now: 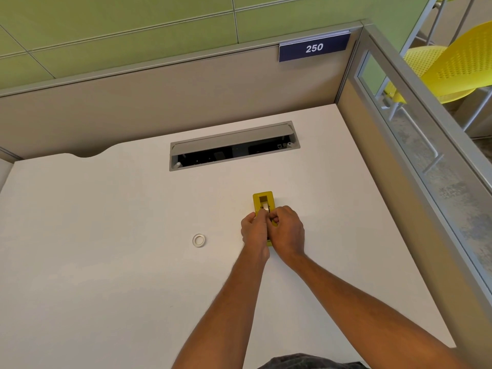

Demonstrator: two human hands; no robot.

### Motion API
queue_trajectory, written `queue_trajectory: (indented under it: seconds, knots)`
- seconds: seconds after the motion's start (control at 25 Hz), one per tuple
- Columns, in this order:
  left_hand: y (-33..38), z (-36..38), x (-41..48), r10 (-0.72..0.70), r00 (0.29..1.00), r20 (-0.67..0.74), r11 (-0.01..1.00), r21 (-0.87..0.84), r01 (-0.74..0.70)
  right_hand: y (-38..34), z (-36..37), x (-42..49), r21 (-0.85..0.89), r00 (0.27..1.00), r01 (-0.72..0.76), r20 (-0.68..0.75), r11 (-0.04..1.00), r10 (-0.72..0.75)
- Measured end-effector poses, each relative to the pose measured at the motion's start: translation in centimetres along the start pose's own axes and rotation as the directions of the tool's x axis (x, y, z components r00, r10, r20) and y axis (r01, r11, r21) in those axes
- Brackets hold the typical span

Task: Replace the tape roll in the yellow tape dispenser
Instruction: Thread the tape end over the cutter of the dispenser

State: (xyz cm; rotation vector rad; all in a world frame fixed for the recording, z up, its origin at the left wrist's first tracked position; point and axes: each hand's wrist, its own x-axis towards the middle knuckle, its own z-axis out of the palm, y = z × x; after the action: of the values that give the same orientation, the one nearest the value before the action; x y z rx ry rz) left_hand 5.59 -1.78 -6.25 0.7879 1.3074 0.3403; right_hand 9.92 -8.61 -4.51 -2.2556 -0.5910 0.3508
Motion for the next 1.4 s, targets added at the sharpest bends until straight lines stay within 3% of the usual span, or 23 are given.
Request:
queue_trajectory:
  seconds: [0.48, 0.8, 1.4]
  knots:
    - [0.4, -0.2, -0.4, -0.009, 1.0, 0.019, 1.0, -0.017, 0.01, 0.3, 0.5, -0.1, 0.017, 1.0, 0.005, -0.013, 1.0, -0.005]
    - [0.7, -1.5, -1.3, -0.004, 0.993, 0.115, 1.0, -0.028, 0.007, 0.4, 0.4, 0.0, -0.003, 0.999, 0.032, -0.025, 0.999, -0.032]
    - [1.2, -2.2, -1.7, -0.03, 0.994, 0.106, 0.999, 0.015, 0.028, -0.8, 0.5, 1.0, -0.094, 0.996, -0.023, -0.092, 0.995, 0.015]
